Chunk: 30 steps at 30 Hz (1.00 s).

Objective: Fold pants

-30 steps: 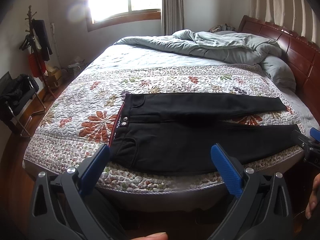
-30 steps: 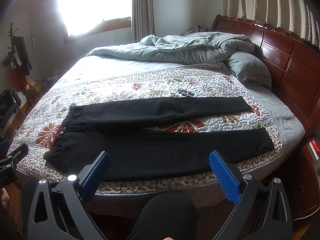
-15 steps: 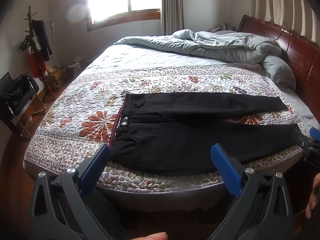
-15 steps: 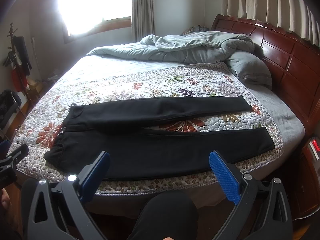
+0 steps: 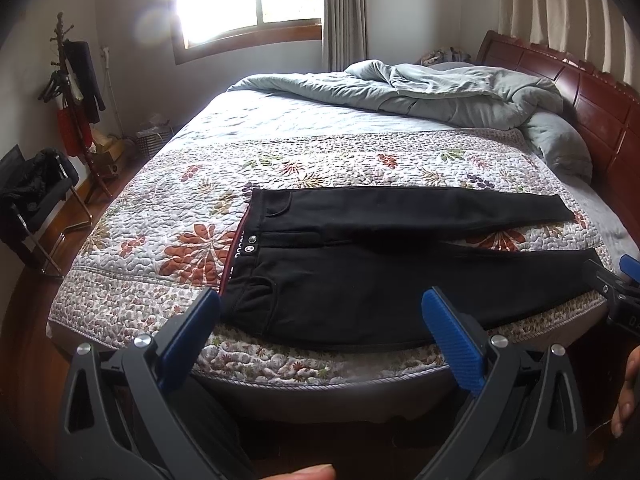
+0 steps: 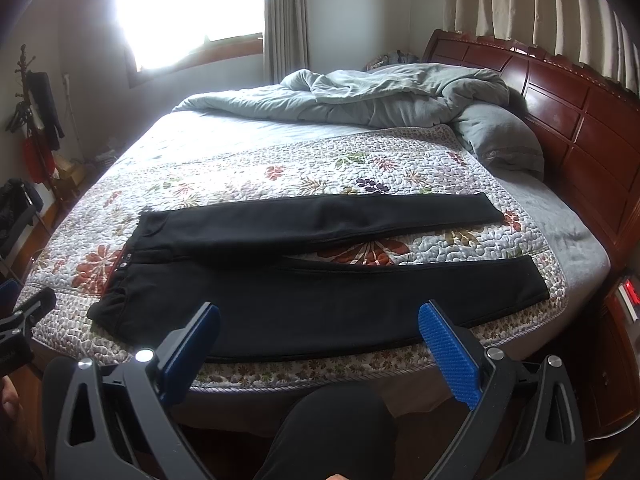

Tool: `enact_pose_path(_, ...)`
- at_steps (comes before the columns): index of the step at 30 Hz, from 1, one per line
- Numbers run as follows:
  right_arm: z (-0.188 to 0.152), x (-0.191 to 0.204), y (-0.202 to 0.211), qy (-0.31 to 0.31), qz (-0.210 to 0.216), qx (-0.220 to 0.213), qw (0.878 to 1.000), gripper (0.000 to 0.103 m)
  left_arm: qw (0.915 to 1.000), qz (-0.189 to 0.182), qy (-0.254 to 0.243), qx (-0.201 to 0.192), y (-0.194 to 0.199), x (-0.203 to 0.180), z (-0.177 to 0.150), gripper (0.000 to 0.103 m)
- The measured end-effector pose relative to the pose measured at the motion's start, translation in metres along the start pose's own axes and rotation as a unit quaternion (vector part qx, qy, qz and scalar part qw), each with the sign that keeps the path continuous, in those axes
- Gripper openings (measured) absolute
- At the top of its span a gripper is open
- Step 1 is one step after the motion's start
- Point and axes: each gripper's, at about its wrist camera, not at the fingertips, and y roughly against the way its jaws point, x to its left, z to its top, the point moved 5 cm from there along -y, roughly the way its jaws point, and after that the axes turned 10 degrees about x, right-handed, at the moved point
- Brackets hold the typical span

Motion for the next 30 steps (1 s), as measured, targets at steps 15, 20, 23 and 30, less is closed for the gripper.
enact_pose_path(15,0.002,0.0,0.0,0.002,0.001,0.001,1.0,0.099,1.0,0.001,-0.001,-0.001,0.001,-0.002,0.003,0.1)
enact_pose_path(20,0.003,0.001,-0.001,0.002,0.0,0.003,1.0,0.099,1.0,0.0,0.0,0.0,0.001,-0.002,0.004,0.1)
enact_pose_path(23,0.005,0.001,-0.006,0.003,-0.001,0.008,1.0,0.099,1.0,-0.004,-0.001,0.002,0.0,-0.002,0.005,0.1)
enact_pose_path(30,0.009,0.003,-0.028,0.013,0.004,0.029,0.999,0.099,0.9999,0.001,-0.005,0.014,-0.023,0.001,0.006,0.1)
